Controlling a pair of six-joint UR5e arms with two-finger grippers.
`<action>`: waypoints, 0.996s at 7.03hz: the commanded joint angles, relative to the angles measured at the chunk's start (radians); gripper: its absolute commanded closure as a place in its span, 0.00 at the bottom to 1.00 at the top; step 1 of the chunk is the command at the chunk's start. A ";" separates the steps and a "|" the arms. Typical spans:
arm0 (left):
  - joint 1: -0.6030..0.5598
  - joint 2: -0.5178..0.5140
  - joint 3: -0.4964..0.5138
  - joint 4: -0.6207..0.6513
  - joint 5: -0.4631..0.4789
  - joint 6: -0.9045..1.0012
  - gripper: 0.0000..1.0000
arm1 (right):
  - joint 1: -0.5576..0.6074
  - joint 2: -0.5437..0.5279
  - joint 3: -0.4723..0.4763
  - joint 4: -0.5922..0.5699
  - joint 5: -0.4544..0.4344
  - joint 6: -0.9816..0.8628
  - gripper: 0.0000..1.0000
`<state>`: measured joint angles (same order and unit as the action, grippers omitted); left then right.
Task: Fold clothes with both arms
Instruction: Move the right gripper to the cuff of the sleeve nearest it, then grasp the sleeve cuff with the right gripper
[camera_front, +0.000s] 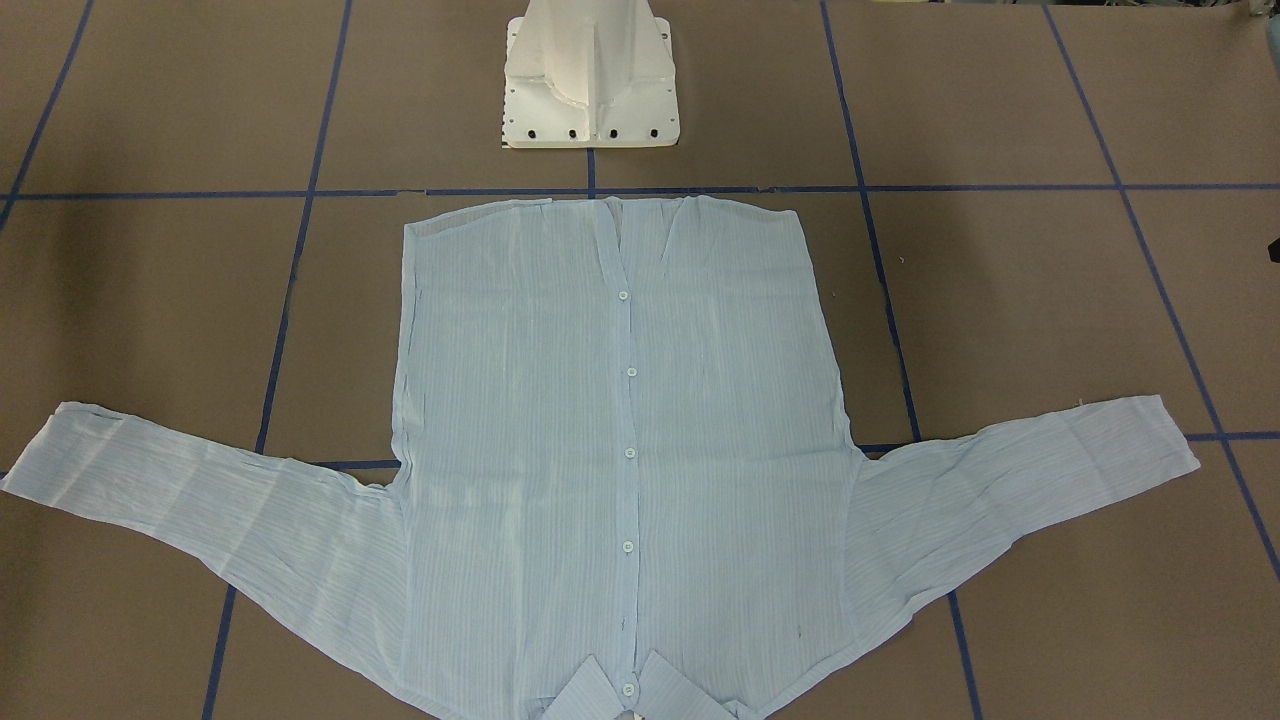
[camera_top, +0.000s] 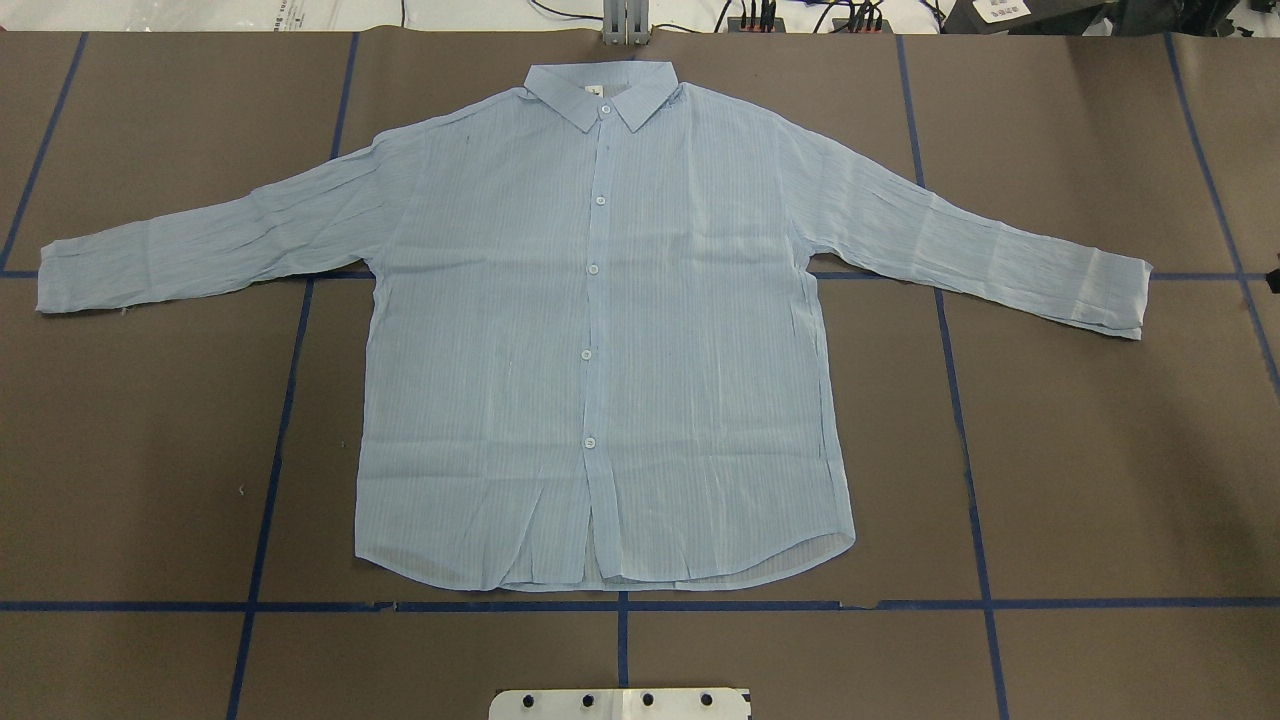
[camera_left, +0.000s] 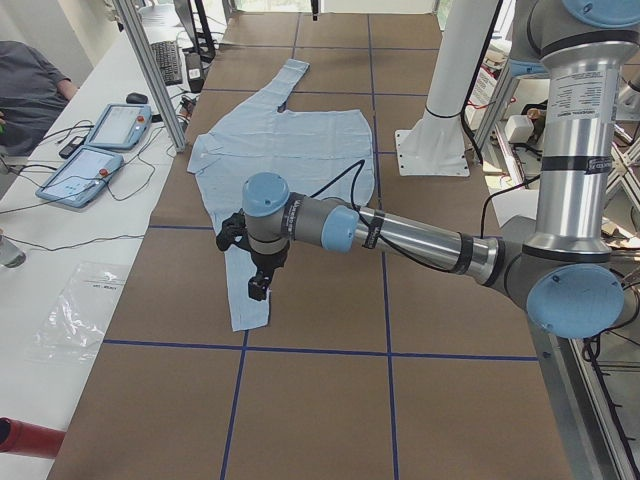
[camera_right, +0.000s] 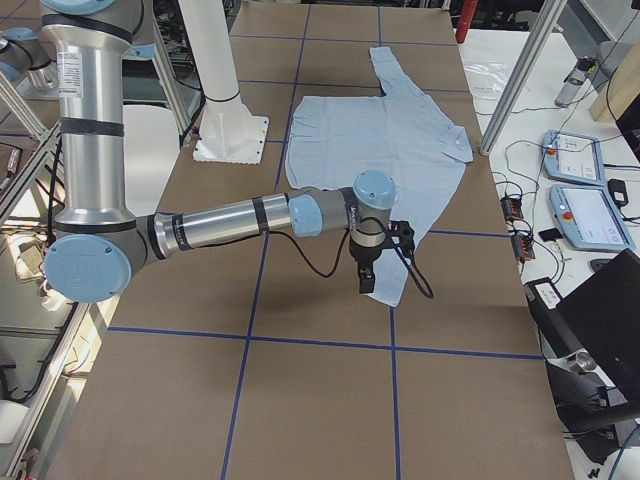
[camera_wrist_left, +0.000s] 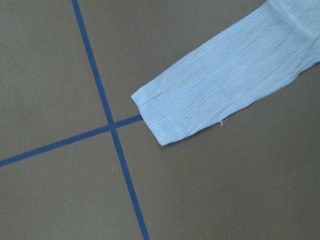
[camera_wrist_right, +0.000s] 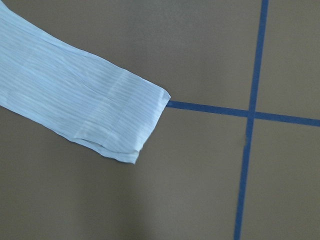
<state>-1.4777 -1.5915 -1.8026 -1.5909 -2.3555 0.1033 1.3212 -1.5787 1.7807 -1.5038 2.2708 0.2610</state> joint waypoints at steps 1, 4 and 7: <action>0.000 -0.013 0.011 -0.009 -0.004 0.006 0.00 | -0.115 0.047 -0.213 0.384 -0.008 0.310 0.00; 0.000 -0.013 0.006 -0.011 -0.004 0.009 0.00 | -0.187 0.126 -0.394 0.531 -0.077 0.396 0.07; 0.000 -0.013 0.008 -0.011 -0.004 0.010 0.00 | -0.220 0.121 -0.403 0.531 -0.079 0.397 0.18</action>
<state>-1.4772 -1.6045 -1.7962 -1.6014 -2.3593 0.1123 1.1129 -1.4518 1.3850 -0.9746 2.1950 0.6567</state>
